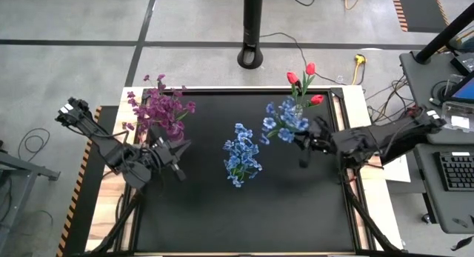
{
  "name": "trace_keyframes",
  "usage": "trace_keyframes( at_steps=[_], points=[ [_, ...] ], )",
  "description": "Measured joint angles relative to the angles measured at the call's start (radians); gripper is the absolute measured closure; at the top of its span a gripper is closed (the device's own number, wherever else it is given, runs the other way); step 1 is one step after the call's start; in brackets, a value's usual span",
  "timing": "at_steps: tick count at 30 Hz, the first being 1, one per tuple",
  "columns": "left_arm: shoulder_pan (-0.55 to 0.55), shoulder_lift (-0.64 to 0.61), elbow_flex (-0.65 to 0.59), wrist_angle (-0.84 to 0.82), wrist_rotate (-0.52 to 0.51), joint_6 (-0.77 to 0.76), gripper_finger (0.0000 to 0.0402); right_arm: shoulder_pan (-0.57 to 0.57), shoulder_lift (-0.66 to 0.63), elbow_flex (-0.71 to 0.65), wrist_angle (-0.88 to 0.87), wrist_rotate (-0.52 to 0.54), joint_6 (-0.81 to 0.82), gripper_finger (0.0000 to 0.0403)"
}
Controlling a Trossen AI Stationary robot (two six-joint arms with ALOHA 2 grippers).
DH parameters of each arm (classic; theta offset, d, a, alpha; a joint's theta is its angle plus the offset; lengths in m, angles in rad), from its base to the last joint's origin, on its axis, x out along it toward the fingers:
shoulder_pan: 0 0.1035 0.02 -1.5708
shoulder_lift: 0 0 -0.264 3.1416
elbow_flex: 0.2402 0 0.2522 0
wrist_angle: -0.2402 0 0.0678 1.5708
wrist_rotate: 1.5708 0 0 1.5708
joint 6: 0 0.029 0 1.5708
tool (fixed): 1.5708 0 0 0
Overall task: Sort flowers into vase by color
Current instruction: Put the blue flower into the green crystal vase
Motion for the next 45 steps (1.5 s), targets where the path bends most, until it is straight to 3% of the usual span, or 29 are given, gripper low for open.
trace_keyframes(
  at_steps=[6, 11, 14, 17, 24, 36, 41, 45],
  points=[
    [0.0, 0.02, 0.0, 0.0, 0.0, 0.008, 0.0402, 0.104, 0.038, -0.02, 0.353, -0.006, -0.26, 0.0385],
    [0.0, 0.049, 0.0, 0.004, 0.005, -0.015, 0.0402, 0.192, 0.139, -0.117, 0.783, -0.14, -0.436, 0.0385],
    [0.0, 0.067, 0.0, 0.037, 0.007, -0.016, 0.0402, 0.233, 0.235, -0.173, 1.025, -0.212, -0.559, 0.0385],
    [0.0, 0.084, 0.0, 0.095, 0.027, -0.016, 0.0402, 0.259, 0.35, -0.197, 1.215, -0.216, -0.628, 0.0385],
    [-0.003, 0.121, 0.002, 0.154, 0.178, -0.035, 0.0402, 0.27, 0.607, -0.162, 1.482, -0.37, -0.672, 0.0385],
    [-0.039, 0.188, 0.003, 0.117, 0.191, -0.068, 0.0402, 0.271, 0.895, 0.106, 1.532, -0.372, -0.849, 0.0385],
    [-0.043, 0.219, 0.002, 0.074, 0.287, -0.068, 0.0402, 0.25, 0.968, 0.199, 1.533, -0.327, -0.905, 0.0385],
    [-0.043, 0.235, 0.002, 0.07, 0.305, -0.063, 0.0402, 0.225, 1.017, 0.277, 1.529, -0.185, -0.913, 0.0385]
  ],
)
